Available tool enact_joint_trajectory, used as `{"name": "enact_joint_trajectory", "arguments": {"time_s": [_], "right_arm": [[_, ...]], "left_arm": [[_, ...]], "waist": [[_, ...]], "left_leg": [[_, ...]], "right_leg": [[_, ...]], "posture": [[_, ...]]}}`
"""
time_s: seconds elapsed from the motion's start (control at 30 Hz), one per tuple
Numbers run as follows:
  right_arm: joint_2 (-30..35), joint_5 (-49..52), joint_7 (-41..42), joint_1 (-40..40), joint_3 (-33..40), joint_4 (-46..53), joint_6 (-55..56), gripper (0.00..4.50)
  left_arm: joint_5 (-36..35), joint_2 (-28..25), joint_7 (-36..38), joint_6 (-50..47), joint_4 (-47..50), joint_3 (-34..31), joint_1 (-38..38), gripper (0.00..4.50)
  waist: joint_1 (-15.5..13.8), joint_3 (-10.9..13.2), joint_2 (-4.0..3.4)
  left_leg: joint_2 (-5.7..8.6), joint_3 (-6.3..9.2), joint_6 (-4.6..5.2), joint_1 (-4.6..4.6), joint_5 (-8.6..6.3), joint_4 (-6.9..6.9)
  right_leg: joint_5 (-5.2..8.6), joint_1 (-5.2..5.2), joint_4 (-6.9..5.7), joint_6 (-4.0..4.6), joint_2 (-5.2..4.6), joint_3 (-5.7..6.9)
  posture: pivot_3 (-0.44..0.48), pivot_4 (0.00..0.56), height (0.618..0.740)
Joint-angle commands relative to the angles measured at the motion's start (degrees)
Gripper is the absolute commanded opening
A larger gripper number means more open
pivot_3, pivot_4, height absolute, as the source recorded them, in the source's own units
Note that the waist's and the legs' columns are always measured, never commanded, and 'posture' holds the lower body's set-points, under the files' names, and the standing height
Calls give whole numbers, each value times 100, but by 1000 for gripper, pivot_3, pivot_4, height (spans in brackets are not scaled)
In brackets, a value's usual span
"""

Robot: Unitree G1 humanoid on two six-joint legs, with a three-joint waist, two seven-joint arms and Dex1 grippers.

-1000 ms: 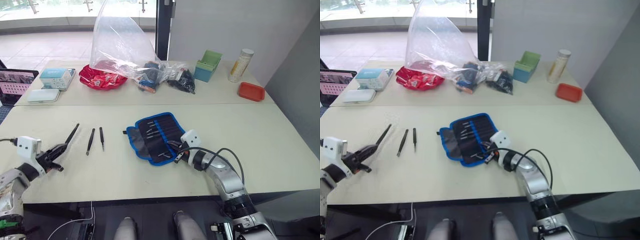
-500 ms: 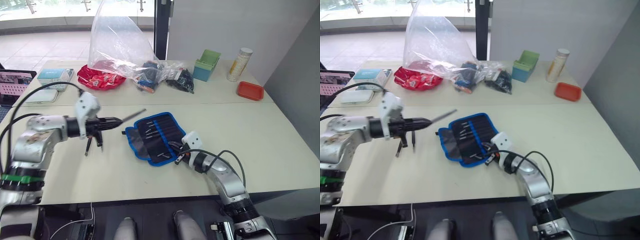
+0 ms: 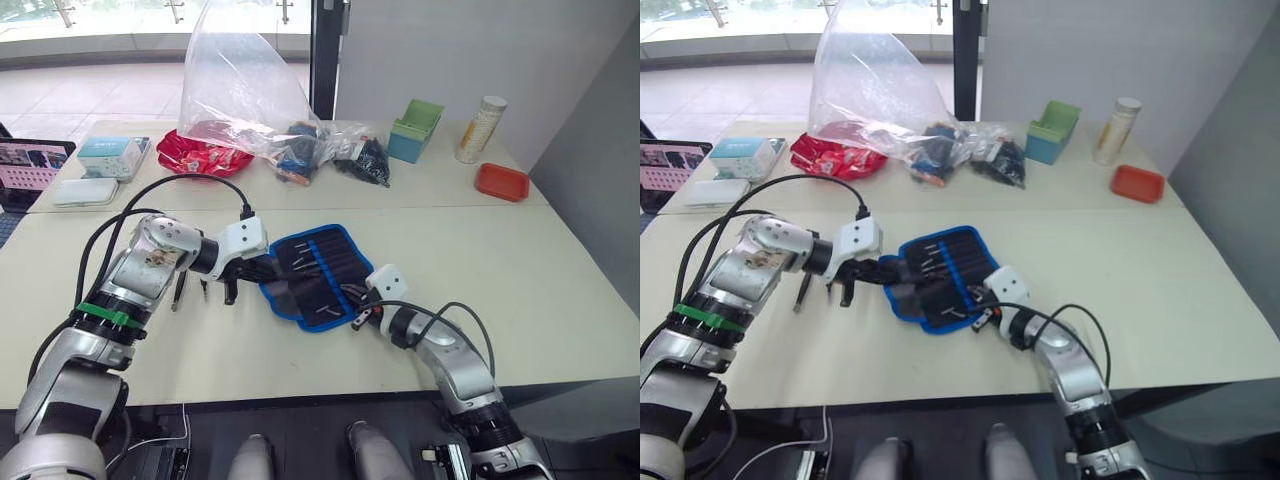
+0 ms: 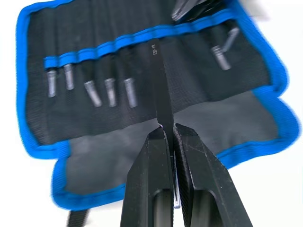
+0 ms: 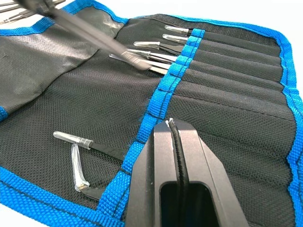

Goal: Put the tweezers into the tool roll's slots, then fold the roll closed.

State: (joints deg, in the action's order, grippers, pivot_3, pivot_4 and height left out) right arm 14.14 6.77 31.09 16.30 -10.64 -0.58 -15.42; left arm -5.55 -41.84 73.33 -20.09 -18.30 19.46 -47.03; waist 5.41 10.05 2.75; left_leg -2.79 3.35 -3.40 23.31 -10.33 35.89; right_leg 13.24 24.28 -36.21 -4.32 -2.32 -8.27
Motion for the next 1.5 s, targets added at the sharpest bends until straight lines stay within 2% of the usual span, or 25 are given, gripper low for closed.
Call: {"name": "enact_joint_trajectory", "arguments": {"time_s": [0.03, 0.33, 0.67, 1.0, 1.17, 1.27, 1.3, 1.4, 1.5], "right_arm": [[33, -90, -103, -89, 23, 29, -103, 0], [62, -80, -182, -118, 44, 96, -129, 0], [107, -97, -173, -129, 28, 116, -180, 0], [127, -136, -156, -150, 22, 176, -269, 0], [129, -144, -160, -109, 38, 146, -269, 0], [118, -153, -166, -77, 42, 98, -251, 0], [111, -155, -167, -63, 41, 70, -240, 0], [88, -162, -157, -13, 19, -22, -204, 0], [81, -185, -147, 38, -17, -104, -197, 0]], "left_arm": [[210, 190, 25, 171, -239, 63, -206, 34], [557, 477, 86, 313, -595, 178, -263, 34], [574, 1139, -239, 294, -889, 33, -367, 34], [823, 2149, -894, 494, -1530, 88, -735, 34], [919, 2257, -1017, 537, -1546, 94, -732, 34], [769, 2177, -1123, 270, -1333, -150, -662, 34], [676, 2092, -1010, 146, -1163, -209, -602, 739], [535, 1678, -902, 92, -524, -434, -284, 1652], [78, 1228, -689, -234, 290, -875, 193, 2651]], "waist": [[0, 0, 0], [-2, 0, 0], [-44, 0, 0], [-141, 0, 0], [-141, -1, -1], [-142, -1, -1], [-141, -1, -1], [-87, -1, -4], [-48, -2, -6]], "left_leg": [[0, 0, 0, 0, 0, 0], [1, 2, 0, 0, 0, 2], [3, 4, 0, 2, 0, 4], [6, 5, 0, 1, 0, 11], [6, 5, 0, 0, 0, 9], [7, 5, 0, 1, 0, 11], [7, 5, 0, 1, 0, 11], [6, 5, 0, -2, 0, 8], [5, 6, 0, -6, 0, 1]], "right_leg": [[0, -1, 0, 0, 0, 0], [-1, -2, -2, -1, 0, -1], [-1, -4, -2, -3, 0, -1], [-3, -9, -2, -7, 0, -2], [-4, -9, -2, -7, 0, -2], [-5, -10, -2, -9, 0, -3], [-5, -10, -2, -9, 0, -4], [-5, -7, -3, -9, 0, -5], [-5, -6, -9, -8, 1, -6]], "posture": [[0, 150, 733], [0, 150, 733], [0, 150, 733], [0, 150, 733], [0, 150, 733], [0, 150, 733], [0, 150, 733], [0, 150, 733], [0, 150, 733]]}}
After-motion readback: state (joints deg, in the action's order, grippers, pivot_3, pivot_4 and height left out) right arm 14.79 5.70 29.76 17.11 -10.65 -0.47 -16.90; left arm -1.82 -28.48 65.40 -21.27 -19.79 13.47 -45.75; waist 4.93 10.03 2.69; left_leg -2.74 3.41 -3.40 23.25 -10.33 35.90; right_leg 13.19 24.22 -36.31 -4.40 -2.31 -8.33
